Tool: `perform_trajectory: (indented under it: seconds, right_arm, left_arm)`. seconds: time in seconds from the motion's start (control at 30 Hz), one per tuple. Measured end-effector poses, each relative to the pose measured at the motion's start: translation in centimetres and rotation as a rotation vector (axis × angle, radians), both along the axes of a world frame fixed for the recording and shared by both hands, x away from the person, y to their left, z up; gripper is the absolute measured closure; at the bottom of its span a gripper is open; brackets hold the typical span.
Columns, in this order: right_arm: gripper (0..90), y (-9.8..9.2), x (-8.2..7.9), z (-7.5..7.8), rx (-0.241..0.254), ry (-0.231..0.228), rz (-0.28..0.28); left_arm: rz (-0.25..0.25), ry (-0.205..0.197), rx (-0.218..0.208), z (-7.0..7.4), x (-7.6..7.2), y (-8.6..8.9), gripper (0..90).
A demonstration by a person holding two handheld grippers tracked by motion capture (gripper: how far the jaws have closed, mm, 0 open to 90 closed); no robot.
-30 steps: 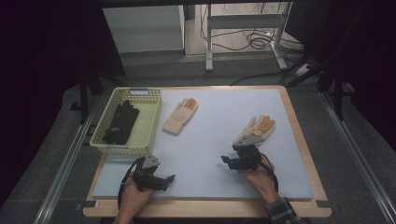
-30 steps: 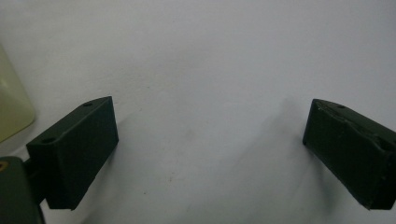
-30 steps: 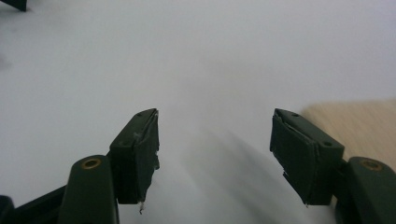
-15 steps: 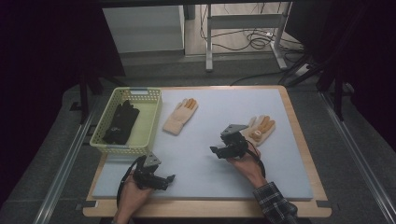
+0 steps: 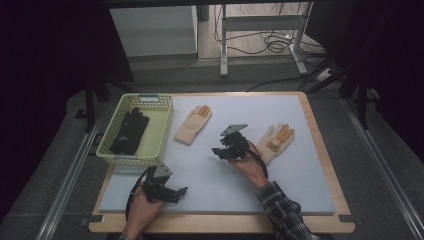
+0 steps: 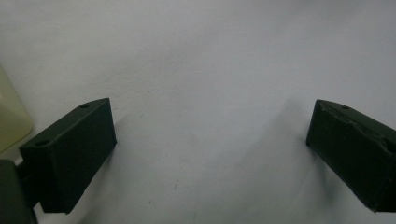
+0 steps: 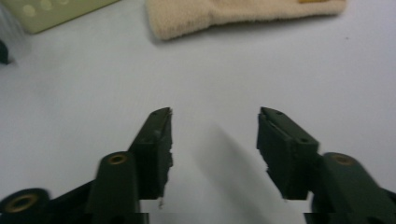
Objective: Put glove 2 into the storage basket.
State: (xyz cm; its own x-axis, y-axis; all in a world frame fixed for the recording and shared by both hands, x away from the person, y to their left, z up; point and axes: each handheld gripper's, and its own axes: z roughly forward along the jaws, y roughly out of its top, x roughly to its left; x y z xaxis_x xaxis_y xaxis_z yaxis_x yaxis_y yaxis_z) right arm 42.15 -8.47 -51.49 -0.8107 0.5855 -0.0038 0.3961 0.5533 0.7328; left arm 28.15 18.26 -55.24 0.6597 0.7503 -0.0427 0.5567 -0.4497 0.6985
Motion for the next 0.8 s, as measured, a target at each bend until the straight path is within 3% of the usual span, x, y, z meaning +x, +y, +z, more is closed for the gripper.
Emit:
perform_trajectory:
  seconds: [0.2,0.33,0.57,0.8]
  right_arm:
    - [63.5,2.1,1.9,-0.3,0.01,0.015,0.014]
    - [67.8,3.4,2.9,-0.4,0.015,0.019,0.02]
    - [65.7,6.1,4.3,0.1,0.029,0.009,0.042]
    - [59.6,8.7,5.8,-0.1,0.037,0.001,0.026]
  left_arm:
    - [-0.002,0.0,0.003,0.0,0.0,0.0,1.6]
    - [0.0,0.0,-0.001,0.0,0.0,0.0,1.7]
    - [0.001,0.0,-0.001,0.0,0.0,0.0,1.8]
    - [0.002,0.001,-0.004,0.0,0.0,0.0,1.9]
